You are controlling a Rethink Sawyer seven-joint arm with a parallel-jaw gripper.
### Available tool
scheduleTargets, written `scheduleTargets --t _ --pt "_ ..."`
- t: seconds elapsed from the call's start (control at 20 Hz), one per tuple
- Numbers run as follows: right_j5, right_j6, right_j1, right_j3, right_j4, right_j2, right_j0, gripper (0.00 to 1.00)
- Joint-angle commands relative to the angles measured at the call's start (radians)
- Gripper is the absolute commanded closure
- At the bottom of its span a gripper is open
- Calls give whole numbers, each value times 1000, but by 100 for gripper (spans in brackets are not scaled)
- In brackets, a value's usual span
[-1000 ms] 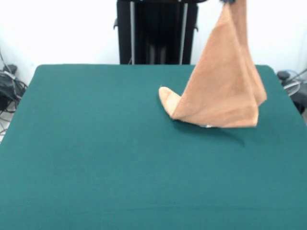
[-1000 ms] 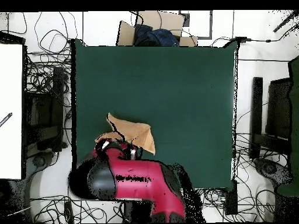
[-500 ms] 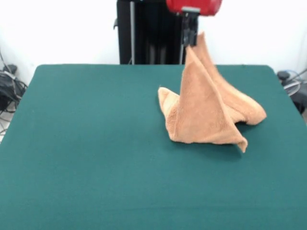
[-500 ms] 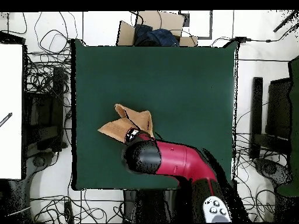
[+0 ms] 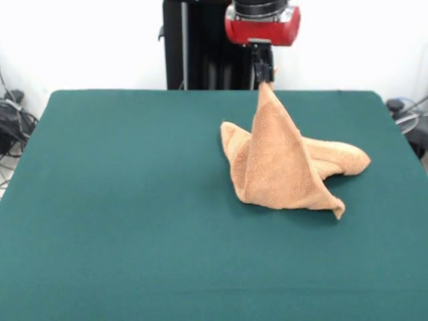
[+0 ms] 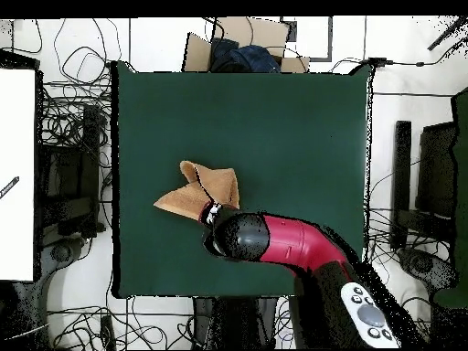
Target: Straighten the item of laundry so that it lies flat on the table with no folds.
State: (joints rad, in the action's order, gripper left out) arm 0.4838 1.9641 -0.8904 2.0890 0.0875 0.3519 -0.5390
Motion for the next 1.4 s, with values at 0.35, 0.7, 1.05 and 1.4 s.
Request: scheduleTargets --t 0.35,0.7,1.05,1.4 --pt "394 -379 -59 -160 160 221 -159 100" --pt "423 -386 -57 -192 173 239 -197 100" --pt "178 -236 -126 -14 161 205 -165 100" --pt "88 -51 -226 87 170 100 -21 100"
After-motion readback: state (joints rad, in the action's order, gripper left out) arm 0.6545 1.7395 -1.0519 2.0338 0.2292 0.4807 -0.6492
